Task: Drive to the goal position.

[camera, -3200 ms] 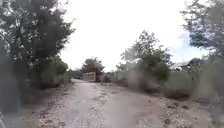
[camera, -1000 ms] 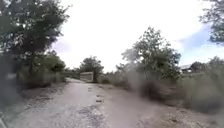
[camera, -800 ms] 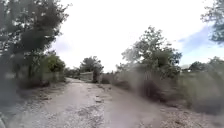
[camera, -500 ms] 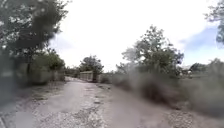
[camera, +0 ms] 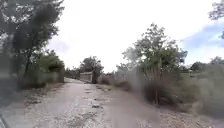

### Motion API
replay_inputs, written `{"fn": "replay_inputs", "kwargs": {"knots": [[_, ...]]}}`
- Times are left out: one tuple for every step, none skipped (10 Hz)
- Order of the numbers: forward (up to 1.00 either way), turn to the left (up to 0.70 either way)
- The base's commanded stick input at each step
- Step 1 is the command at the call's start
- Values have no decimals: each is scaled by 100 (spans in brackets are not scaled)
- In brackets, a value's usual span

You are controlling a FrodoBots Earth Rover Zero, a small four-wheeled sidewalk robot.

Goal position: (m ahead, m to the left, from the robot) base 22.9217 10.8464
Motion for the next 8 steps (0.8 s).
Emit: {"fn": "replay_inputs", "kwargs": {"knots": [[45,5],[45,0],[45,0],[45,0],[45,0],[45,0],[45,0],[45,0]]}}
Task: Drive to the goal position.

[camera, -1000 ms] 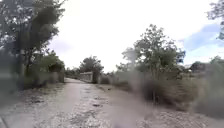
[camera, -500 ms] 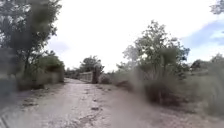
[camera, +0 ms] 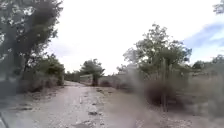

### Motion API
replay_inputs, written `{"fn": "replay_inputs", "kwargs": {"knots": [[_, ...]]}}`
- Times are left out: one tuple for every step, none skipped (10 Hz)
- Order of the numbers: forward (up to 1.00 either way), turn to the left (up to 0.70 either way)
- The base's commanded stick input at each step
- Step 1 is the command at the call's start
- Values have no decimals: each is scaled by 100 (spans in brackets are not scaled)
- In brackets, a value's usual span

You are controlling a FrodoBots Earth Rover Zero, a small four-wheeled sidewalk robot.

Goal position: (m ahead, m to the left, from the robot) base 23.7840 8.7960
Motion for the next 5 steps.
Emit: {"fn": "replay_inputs", "kwargs": {"knots": [[45,0],[45,3],[45,9],[45,14],[45,16]]}}
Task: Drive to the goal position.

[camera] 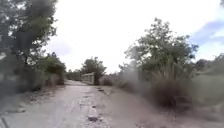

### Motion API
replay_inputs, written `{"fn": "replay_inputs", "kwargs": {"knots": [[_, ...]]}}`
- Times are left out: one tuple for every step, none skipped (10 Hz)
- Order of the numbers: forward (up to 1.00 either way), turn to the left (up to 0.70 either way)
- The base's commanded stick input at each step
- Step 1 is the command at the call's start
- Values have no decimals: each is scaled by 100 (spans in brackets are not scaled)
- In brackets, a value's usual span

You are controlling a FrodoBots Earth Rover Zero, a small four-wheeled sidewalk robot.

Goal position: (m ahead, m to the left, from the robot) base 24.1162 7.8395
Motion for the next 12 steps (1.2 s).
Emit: {"fn": "replay_inputs", "kwargs": {"knots": [[45,18],[45,19],[45,21],[45,23],[45,24],[45,26],[45,27],[45,27],[45,27],[45,22],[45,18],[45,13]]}}
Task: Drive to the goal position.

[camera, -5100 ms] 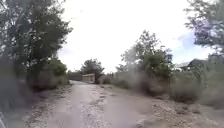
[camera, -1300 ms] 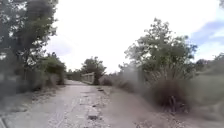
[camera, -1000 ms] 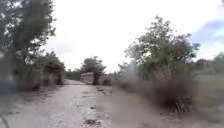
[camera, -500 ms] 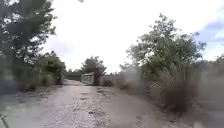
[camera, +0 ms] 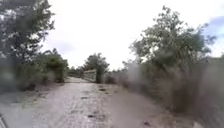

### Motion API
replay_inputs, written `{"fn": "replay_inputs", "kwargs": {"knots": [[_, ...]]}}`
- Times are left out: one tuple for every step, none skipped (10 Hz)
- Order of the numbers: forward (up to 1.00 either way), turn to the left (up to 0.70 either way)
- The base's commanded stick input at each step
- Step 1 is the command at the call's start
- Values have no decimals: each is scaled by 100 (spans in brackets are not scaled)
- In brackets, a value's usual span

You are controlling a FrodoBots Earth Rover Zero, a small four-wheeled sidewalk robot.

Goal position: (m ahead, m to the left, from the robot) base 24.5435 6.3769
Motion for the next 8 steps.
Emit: {"fn": "replay_inputs", "kwargs": {"knots": [[45,9],[45,4],[45,0],[45,0],[45,0],[45,0],[45,23],[45,27]]}}
